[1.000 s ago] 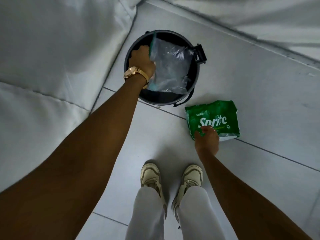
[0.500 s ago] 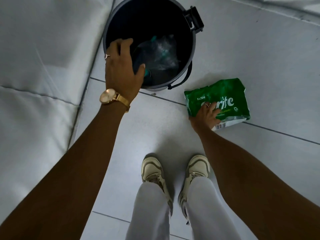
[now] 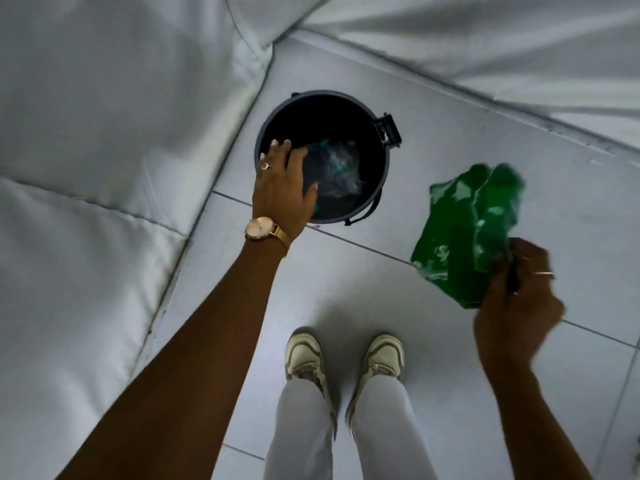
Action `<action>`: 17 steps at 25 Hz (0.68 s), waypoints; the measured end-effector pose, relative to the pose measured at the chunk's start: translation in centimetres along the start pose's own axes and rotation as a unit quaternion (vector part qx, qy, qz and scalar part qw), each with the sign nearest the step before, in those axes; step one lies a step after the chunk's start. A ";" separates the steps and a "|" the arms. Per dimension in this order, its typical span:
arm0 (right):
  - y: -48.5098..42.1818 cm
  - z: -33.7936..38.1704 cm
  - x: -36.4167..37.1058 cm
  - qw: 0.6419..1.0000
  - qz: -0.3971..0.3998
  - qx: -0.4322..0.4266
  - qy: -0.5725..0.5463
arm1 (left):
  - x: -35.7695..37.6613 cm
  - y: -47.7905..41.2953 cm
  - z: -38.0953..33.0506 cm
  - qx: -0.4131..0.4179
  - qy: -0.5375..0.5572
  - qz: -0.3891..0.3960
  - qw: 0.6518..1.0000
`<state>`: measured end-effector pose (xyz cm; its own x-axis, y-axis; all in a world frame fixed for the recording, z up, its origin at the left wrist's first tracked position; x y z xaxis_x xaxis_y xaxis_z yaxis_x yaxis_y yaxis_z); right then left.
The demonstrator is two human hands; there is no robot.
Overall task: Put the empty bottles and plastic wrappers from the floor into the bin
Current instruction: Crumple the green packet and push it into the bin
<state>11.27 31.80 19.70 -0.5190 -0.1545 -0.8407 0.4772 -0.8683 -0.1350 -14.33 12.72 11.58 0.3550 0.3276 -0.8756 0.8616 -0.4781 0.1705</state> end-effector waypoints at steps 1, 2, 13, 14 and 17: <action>-0.4 2.3 -1.9 0.998 -0.025 -0.039 -0.052 | -0.7 -0.1 0.1 -0.006 0.002 -0.001 1.000; -0.7 4.3 -3.0 0.992 -0.036 -0.082 -0.087 | -1.3 -0.1 0.3 -0.012 0.003 -0.003 1.000; -0.1 15.4 16.4 0.891 0.293 -0.338 0.077 | -6.0 0.8 4.1 -0.039 -0.004 -0.006 0.999; -0.3 15.0 18.1 0.881 0.306 -0.343 0.115 | -5.4 0.8 4.4 -0.029 -0.014 0.008 0.999; -0.1 14.6 22.2 0.837 0.323 -0.392 0.206 | -2.6 0.7 4.5 0.019 -0.074 0.060 0.995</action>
<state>-10.66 21.62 8.72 0.2378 -0.1554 -0.9588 0.9659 -0.0667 0.2504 -16.28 7.89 11.91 0.3948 0.1449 -0.9073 0.8011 -0.5377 0.2627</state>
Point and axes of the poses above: each hand's wrist, its own y-axis away from the middle knuckle, its own x-axis out of the palm, z = x × y, the point moved 7 cm from there along -y, towards the middle knuckle, and after that the axes turned 1 degree about y, right-handed, at the moved point
